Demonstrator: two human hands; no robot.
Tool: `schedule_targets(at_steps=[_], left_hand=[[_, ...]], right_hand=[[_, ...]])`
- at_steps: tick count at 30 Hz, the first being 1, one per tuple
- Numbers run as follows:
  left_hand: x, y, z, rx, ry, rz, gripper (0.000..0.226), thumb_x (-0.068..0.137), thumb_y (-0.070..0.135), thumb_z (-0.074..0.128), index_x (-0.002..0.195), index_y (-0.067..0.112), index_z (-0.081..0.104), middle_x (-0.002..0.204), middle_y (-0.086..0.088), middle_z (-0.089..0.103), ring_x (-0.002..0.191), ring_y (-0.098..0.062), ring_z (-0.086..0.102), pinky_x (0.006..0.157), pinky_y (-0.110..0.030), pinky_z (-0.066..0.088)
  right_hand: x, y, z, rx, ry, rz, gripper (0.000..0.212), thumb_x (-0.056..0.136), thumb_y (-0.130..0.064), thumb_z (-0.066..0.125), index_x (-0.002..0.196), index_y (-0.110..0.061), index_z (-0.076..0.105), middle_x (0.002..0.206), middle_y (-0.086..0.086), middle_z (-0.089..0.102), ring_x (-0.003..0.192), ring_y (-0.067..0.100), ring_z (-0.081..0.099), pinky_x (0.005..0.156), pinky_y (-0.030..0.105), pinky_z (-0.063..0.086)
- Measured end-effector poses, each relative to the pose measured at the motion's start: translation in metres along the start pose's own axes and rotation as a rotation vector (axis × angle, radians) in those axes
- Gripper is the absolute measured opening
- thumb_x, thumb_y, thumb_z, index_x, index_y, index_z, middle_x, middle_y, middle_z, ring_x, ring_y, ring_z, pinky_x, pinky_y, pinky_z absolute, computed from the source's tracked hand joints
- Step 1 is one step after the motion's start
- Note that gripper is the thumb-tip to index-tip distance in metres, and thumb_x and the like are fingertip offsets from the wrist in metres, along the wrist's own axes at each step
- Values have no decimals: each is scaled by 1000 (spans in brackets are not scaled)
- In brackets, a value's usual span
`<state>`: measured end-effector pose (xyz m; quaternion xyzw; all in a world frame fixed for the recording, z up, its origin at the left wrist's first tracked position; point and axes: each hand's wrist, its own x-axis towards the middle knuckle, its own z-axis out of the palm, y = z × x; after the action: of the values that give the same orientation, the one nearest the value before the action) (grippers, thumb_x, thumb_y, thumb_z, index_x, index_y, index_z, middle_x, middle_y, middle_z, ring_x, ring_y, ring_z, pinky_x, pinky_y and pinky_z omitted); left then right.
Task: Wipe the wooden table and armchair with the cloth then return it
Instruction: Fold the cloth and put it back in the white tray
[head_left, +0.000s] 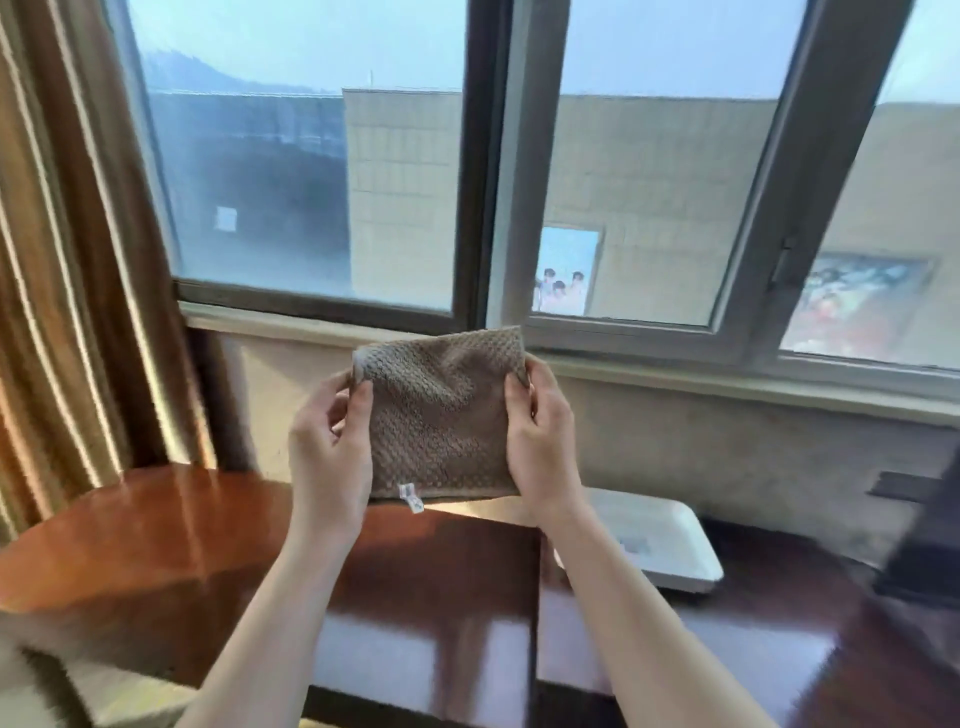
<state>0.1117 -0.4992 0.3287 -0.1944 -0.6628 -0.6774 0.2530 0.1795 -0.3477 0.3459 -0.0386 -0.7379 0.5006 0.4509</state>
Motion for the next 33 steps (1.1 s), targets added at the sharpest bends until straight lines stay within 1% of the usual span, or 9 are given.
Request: schedule_targets(at_steps=[3, 6, 10, 12, 14, 18, 23, 29, 33], left_hand=[[-29, 15, 81, -81, -119, -7, 14, 93, 27, 54, 104, 25, 63, 84, 12, 66, 76, -2, 61, 66, -14, 48], [-58, 29, 160, -152, -220, -46, 19, 94, 30, 53, 107, 22, 64, 92, 2, 69, 86, -12, 65, 75, -29, 53], [-84, 51, 250, -229, -256, -56, 16, 94, 28, 52, 106, 27, 63, 83, 6, 66, 70, -4, 60, 62, -22, 51], [-92, 59, 284, -234, -271, -59, 16, 95, 28, 52, 106, 26, 63, 85, -4, 68, 72, -12, 61, 63, -34, 53], [-96, 64, 311, -238, -280, -58, 17, 95, 27, 51, 108, 23, 63, 89, -18, 67, 72, -25, 57, 64, -51, 51], [-93, 57, 351, -204, -288, -44, 21, 96, 27, 50, 111, 20, 62, 90, -18, 67, 74, -37, 59, 68, -52, 49], [-84, 14, 391, -125, -316, -70, 26, 96, 24, 49, 117, 13, 61, 93, -17, 68, 83, -40, 60, 70, -51, 49], [-62, -71, 440, -58, -366, -107, 24, 95, 21, 51, 114, 11, 62, 87, -15, 69, 80, -32, 63, 69, -43, 50], [-61, -138, 469, -21, -420, -203, 17, 95, 20, 52, 108, 16, 63, 81, 3, 67, 74, -15, 60, 66, -27, 48]], right_hand=[[10, 24, -82, -51, 97, 34, 20, 98, -7, 46, 112, -8, 61, 95, -10, 65, 85, -15, 58, 79, 3, 41], [23, 51, -160, -103, 164, 45, 22, 99, -6, 45, 113, -9, 61, 99, -3, 67, 85, -10, 59, 79, 4, 41], [50, 82, -244, -144, 186, 49, 29, 99, -8, 45, 126, -7, 57, 111, -6, 67, 100, -7, 60, 90, 8, 42], [65, 96, -276, -147, 195, 48, 29, 99, -9, 46, 126, -9, 55, 106, -17, 63, 96, -21, 55, 84, 0, 38], [80, 109, -298, -152, 196, 58, 31, 100, -10, 46, 130, -9, 53, 108, -17, 62, 98, -21, 53, 84, -2, 37], [107, 134, -320, -152, 207, 61, 35, 100, -12, 46, 134, -8, 51, 126, 5, 63, 120, 11, 55, 102, 21, 43], [130, 189, -320, -163, 177, 107, 33, 99, -10, 45, 132, -7, 52, 125, 10, 64, 119, 18, 57, 106, 36, 43], [157, 276, -302, -239, 176, 164, 27, 99, -8, 47, 123, -7, 57, 102, -4, 65, 81, -10, 57, 82, 11, 42], [161, 342, -290, -311, 156, 261, 27, 99, -8, 46, 123, -9, 57, 100, -11, 64, 84, -22, 55, 77, -3, 36]])
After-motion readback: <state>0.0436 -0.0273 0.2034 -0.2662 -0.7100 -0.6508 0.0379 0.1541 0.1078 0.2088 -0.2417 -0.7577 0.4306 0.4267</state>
